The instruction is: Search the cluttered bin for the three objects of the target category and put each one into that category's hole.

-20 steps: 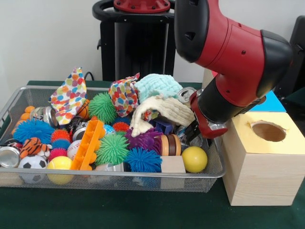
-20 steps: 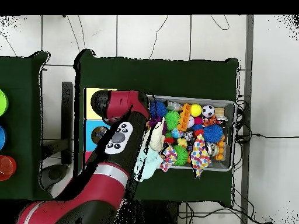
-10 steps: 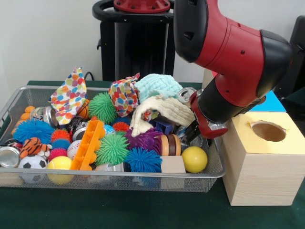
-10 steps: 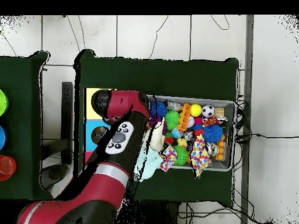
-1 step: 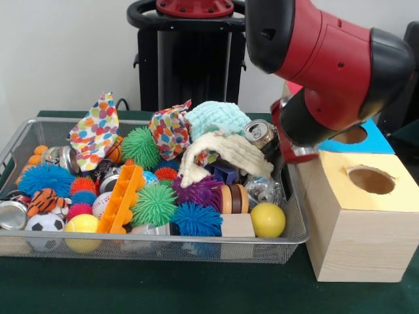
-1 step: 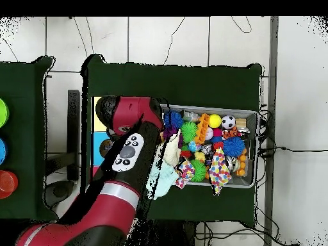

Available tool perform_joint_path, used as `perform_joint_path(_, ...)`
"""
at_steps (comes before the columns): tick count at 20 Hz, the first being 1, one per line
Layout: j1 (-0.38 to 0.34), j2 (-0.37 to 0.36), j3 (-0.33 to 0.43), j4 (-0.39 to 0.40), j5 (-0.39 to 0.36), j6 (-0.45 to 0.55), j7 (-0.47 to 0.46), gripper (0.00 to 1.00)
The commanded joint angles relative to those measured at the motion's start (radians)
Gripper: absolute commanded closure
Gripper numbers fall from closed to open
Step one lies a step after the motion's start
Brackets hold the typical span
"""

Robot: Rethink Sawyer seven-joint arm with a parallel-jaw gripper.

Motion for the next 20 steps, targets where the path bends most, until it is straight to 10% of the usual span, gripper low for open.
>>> perform_joint_path(1,0.012,-0.052,0.073,0.032,0.005,0.177,0.1,1.0)
perform_joint_path(8,0.012,-0.082,0.064,0.031,-0.014,0.206,0.086,1.0)
perform_joint_path(16,-0.003,-0.047,0.099,0.092,-0.032,-0.102,0.035,1.0)
perform_joint_path(17,-0.001,-0.049,0.098,0.101,-0.034,-0.124,0.032,0.0)
perform_joint_path(20,0.008,-0.044,0.086,0.101,-0.045,-0.137,0.04,0.0)
